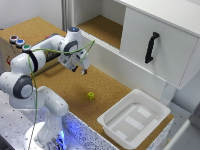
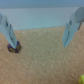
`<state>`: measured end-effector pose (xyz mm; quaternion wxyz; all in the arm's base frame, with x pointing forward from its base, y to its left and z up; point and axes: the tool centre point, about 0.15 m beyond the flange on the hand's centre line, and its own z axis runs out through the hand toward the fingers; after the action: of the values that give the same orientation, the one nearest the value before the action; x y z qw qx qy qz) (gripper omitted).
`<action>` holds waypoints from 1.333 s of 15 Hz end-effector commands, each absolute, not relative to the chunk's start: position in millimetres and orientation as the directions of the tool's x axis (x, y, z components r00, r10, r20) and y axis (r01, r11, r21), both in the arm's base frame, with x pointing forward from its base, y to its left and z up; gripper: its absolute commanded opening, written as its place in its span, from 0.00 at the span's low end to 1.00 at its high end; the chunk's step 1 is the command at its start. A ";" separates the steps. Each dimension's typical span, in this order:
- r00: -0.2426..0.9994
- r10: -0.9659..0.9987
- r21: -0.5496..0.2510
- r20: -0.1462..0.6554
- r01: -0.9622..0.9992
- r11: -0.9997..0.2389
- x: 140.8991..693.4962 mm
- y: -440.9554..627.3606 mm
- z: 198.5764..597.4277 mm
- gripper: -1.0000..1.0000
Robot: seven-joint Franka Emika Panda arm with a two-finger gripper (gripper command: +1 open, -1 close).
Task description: Go towards the pink block and lift it
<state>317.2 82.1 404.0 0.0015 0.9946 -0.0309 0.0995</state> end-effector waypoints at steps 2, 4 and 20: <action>0.972 0.011 -0.022 0.237 0.017 -1.000 330.9 179.8 480.3 1.00; 0.965 0.067 -0.033 0.252 0.078 -0.996 331.4 226.3 504.4 1.00; 0.892 0.450 0.095 0.049 0.445 -0.891 346.9 455.3 506.9 1.00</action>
<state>322.7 404.3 515.5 -0.0448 0.9608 0.2419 0.1278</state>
